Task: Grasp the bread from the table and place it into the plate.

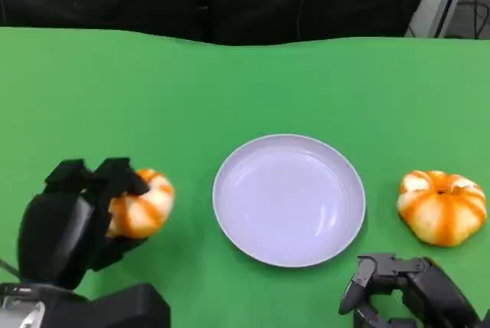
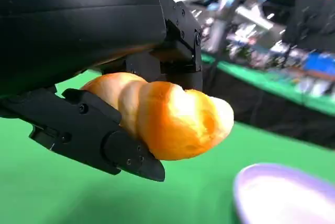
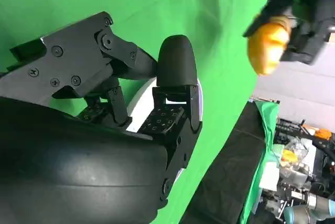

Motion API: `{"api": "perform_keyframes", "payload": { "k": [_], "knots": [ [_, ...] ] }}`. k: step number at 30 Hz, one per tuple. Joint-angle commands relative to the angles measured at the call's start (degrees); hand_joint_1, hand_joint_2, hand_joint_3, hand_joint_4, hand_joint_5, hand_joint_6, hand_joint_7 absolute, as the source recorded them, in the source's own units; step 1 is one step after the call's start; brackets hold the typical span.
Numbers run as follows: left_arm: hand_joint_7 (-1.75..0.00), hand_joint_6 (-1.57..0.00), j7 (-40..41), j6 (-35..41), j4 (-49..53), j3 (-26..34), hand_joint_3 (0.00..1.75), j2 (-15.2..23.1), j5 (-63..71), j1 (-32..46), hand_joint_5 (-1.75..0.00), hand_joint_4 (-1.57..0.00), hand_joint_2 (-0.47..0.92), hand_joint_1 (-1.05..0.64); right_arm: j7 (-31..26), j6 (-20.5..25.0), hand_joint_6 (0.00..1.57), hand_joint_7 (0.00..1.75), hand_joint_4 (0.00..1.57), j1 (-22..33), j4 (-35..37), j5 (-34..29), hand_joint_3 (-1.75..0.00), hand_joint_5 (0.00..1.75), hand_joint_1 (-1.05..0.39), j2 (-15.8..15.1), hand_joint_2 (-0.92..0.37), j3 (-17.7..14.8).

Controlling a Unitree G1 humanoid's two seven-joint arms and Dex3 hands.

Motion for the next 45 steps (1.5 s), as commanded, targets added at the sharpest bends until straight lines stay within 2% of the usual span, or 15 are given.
{"api": "perform_keyframes", "payload": {
  "k": [1,4,6,9,11,16,28,35,40,45],
  "knots": [
    [-1.49,-0.64,-1.30,0.16,-2.32,0.72,0.00,-0.12,0.04,0.95,-1.75,-0.58,0.84,-0.07,-0.24,0.02,0.83,1.18,0.80,0.18,-0.29,0.54,-0.94,1.48,-0.15,-0.43,-0.62,-0.24],
    [-1.49,-0.64,-1.57,0.21,-2.52,0.90,0.00,-0.26,0.13,1.06,-1.75,-0.58,0.84,-0.07,-0.23,0.02,0.84,1.18,0.80,0.18,-0.29,0.53,-0.94,1.48,-0.15,-0.42,-0.62,-0.25],
    [-1.49,-0.64,-2.80,0.14,-6.93,-0.64,0.00,-2.21,0.51,0.64,-1.75,-0.58,0.84,-0.06,-0.51,-0.34,0.83,1.17,0.80,0.13,-0.15,0.25,-0.94,1.48,-0.14,-0.29,-0.62,-0.22],
    [-1.60,-0.57,-4.03,0.58,-9.73,-1.66,0.00,-3.82,1.51,0.14,-1.75,-0.57,0.85,-0.05,-0.66,-0.43,0.83,1.17,0.80,0.09,-0.18,0.06,-0.94,1.48,-0.14,-0.28,-0.62,-0.16],
    [-1.61,-0.56,-4.68,0.63,-10.20,-1.81,0.00,-4.44,1.58,-0.12,-1.75,-0.57,0.85,-0.04,-0.75,-0.09,0.83,1.17,0.81,0.23,-0.52,0.03,-0.94,1.48,-0.14,-0.21,-0.62,-0.09],
    [-1.54,-0.61,-6.21,1.04,-11.06,-1.98,0.01,-5.37,2.17,-0.46,-1.75,-0.58,0.83,-0.03,-0.92,0.00,0.84,1.17,0.81,0.39,-0.83,-0.11,-0.94,1.48,-0.14,-0.15,-0.62,0.01],
    [-1.51,-0.62,-6.78,0.88,-11.16,-1.49,0.00,-5.97,2.70,-0.34,-1.75,-0.58,0.83,-0.03,-1.02,0.12,0.83,1.18,0.80,0.45,-1.01,-0.22,-0.95,1.48,-0.14,-0.20,-0.61,0.06],
    [-1.55,-0.59,-9.26,-0.66,-2.32,-6.51,0.01,-11.08,1.92,-8.62,-1.75,-0.57,0.83,-0.14,-1.43,-0.24,0.83,1.17,0.81,0.17,-0.46,-0.54,-0.96,1.47,-0.15,0.04,-0.61,0.23],
    [-1.66,-0.52,-8.77,-1.70,0.43,-7.14,0.01,-11.66,1.81,-10.12,-1.75,-0.55,0.85,-0.09,-1.64,-0.70,0.84,1.18,0.81,0.18,-0.42,-0.51,-0.97,1.47,-0.14,0.18,-0.60,0.40],
    [-1.67,-0.51,-8.63,-2.02,0.81,-7.06,0.01,-11.72,1.85,-10.26,-1.75,-0.55,0.86,-0.09,-1.70,-0.72,0.83,1.19,0.81,0.17,-0.40,-0.50,-0.98,1.47,-0.14,0.15,-0.60,0.45]
  ]
}}
